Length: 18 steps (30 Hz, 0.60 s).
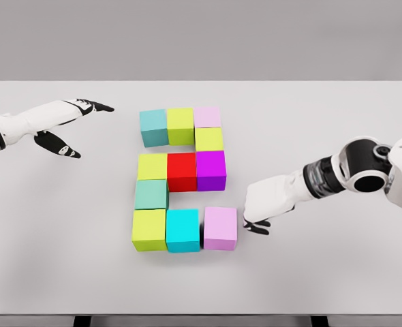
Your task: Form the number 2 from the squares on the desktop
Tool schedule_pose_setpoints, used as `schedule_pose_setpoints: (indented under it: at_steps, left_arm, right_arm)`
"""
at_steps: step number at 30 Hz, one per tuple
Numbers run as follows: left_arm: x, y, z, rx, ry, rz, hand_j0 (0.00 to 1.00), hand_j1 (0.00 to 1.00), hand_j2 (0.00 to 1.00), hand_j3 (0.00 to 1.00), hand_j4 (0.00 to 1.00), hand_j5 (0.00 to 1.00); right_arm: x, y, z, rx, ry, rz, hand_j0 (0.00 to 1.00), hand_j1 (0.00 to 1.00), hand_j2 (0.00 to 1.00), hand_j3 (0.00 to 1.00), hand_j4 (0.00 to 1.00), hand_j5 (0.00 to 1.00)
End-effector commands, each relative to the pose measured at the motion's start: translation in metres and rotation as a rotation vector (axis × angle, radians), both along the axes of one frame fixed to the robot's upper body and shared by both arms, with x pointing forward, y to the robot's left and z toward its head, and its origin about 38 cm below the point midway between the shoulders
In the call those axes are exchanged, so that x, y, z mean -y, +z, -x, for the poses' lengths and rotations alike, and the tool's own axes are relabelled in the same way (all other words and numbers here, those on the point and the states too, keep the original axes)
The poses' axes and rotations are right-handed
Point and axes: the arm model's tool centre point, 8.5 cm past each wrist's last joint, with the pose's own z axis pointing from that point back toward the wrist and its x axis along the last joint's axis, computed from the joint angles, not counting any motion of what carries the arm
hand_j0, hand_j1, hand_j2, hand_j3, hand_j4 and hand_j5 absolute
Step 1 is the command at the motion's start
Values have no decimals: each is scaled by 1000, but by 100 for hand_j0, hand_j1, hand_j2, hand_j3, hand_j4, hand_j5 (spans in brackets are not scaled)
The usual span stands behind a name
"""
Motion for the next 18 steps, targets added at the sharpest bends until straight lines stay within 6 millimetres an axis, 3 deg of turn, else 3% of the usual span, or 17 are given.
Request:
schedule_pose_setpoints:
  at_steps: [1, 18]
  left_arm:
    - [-1, 1, 0, 1, 4, 2, 100, 100, 100, 100, 100, 100]
    - [2, -6, -3, -9, 10, 6, 100, 100, 100, 100, 100, 100]
  right_arm:
    - [-3, 0, 2, -5, 7, -5, 18, 18, 18, 18, 18, 18]
    - [-7, 0, 2, -6, 12, -13, 18, 18, 18, 18, 18, 18]
